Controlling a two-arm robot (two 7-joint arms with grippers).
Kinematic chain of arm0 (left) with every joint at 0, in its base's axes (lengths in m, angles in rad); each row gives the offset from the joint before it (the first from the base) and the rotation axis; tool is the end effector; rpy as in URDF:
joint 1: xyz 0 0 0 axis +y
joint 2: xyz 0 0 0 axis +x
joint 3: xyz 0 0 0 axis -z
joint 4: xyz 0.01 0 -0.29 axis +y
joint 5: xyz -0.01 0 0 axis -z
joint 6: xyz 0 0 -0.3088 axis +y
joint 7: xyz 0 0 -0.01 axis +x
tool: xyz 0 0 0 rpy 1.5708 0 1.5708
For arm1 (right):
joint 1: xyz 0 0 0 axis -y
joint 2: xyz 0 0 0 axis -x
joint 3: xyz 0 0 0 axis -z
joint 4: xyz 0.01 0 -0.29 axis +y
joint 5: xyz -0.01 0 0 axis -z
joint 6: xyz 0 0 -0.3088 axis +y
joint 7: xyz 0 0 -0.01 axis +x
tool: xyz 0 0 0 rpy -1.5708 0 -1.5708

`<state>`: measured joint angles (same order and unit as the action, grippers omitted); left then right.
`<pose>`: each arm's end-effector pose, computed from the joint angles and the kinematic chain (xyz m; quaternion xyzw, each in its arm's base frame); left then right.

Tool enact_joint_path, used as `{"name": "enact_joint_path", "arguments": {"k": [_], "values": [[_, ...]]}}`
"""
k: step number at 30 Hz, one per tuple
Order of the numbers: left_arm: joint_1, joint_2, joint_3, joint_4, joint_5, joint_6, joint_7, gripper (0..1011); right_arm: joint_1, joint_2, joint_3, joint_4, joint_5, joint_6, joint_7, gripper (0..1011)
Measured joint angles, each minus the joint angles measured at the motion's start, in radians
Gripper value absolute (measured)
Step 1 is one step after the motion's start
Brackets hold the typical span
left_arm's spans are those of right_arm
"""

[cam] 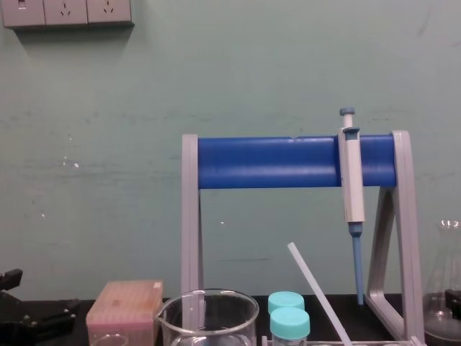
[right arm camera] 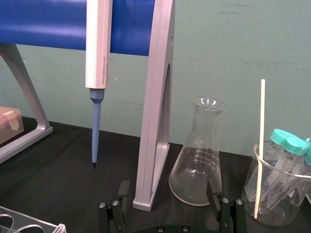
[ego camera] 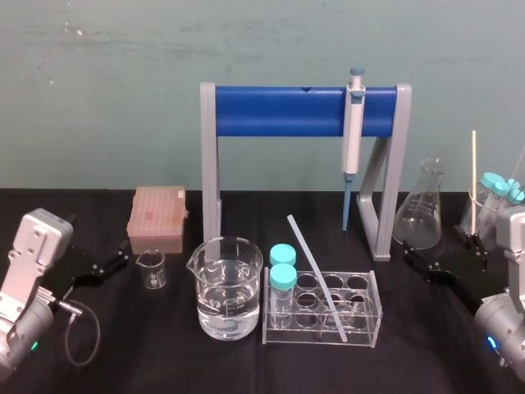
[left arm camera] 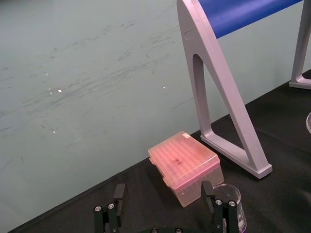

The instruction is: Pick up the stirring rod with one hand, then place it down.

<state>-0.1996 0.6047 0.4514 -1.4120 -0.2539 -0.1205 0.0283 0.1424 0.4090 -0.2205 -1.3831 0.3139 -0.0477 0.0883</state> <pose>0.3581 0.0827 -0.3022 0.1415 -0.1325 0.5799 0.7913 0.3612 -0.0783 -0.3090 -0.0660 -0.0176 -0.6229 0.7793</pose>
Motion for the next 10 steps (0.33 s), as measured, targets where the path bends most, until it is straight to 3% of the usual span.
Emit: {"name": "enact_joint_path", "arguments": {"k": [10], "values": [[0.0,0.0,0.0,0.0,0.0,0.0,0.0,1000,-0.001,0.001,-0.001,-0.002,0.001,-0.002,0.0,1003]]}}
